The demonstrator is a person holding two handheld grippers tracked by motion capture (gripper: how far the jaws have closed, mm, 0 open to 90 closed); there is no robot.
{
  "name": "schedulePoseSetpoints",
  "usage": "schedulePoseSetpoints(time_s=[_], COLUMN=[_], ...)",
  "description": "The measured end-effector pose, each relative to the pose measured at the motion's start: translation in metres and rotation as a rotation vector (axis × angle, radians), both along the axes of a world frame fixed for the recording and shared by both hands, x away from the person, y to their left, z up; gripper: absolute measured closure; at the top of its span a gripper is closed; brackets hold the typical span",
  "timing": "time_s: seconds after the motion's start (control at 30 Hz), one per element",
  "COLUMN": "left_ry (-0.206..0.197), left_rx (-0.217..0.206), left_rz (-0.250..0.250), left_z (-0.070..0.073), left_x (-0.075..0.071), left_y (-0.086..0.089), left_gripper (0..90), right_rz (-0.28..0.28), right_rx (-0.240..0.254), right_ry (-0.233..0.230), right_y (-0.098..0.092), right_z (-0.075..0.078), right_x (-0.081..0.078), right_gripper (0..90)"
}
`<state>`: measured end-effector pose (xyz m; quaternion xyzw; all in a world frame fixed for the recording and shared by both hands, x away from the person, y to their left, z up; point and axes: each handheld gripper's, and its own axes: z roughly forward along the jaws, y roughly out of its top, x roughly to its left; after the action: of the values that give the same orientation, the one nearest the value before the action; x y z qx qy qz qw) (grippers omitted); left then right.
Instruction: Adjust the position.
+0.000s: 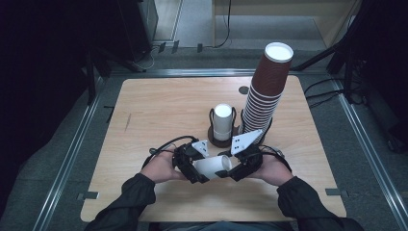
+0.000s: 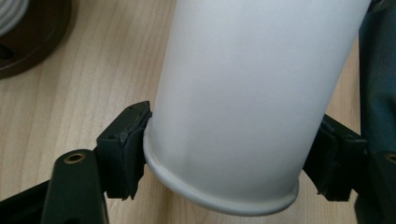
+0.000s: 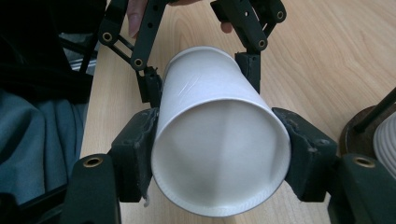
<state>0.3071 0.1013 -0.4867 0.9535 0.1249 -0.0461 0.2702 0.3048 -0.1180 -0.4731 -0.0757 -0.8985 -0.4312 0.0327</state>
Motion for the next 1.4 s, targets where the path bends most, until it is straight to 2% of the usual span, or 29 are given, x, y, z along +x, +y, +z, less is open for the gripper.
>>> schedulePoseSetpoints(time_s=[0.1, 0.2, 0.47, 0.53, 0.57, 0.7, 0.83, 0.93, 1.07, 1.2, 1.33, 1.4], left_ry=[-0.015, -0.018, -0.030, -0.030, -0.037, -0.020, -0.018, 0.003, -0.003, 0.009, 0.016, 0.013], left_rx=[-0.016, -0.048, -0.091, -0.119, -0.131, -0.187, -0.225, -0.255, -0.290, -0.359, -0.426, -0.434], left_rz=[0.026, 0.044, 0.070, 0.077, 0.083, 0.112, 0.123, 0.127, 0.123, 0.118, 0.114, 0.114], left_z=[0.002, 0.005, 0.011, 0.013, 0.014, 0.017, 0.017, 0.016, 0.016, 0.018, 0.021, 0.022], left_x=[0.001, 0.002, 0.001, 0.001, 0.001, 0.003, 0.002, 0.002, 0.001, 0.000, -0.001, -0.003], left_y=[0.002, 0.006, 0.015, 0.018, 0.019, 0.022, 0.024, 0.022, 0.018, 0.016, 0.015, 0.014], left_gripper=[12.3, 5.6, 9.0, 12.6, 12.6, 11.9, 9.6, 7.7, 7.5, 7.6, 7.7, 8.6], right_rz=[-0.009, -0.016, -0.063, -0.079, -0.088, -0.101, -0.113, -0.120, -0.115, -0.109, -0.099, -0.100], right_rx=[0.004, 0.006, 0.042, 0.056, 0.069, 0.108, 0.140, 0.173, 0.229, 0.289, 0.307, 0.305], right_ry=[0.002, 0.001, -0.005, -0.002, 0.001, 0.010, 0.012, 0.022, 0.037, 0.065, 0.071, 0.079], right_y=[-0.003, -0.006, -0.019, -0.022, -0.023, -0.028, -0.032, -0.034, -0.035, -0.034, -0.031, -0.029], right_z=[0.001, 0.002, 0.008, 0.010, 0.011, 0.015, 0.018, 0.020, 0.023, 0.023, 0.022, 0.020], right_x=[0.001, 0.002, 0.002, 0.002, 0.003, 0.002, 0.002, 0.003, 0.003, 0.002, 0.002, 0.002], right_gripper=[35.1, 35.0, 34.9, 34.9, 34.9, 34.9, 34.9, 34.9, 34.9, 34.9, 34.9, 34.9])
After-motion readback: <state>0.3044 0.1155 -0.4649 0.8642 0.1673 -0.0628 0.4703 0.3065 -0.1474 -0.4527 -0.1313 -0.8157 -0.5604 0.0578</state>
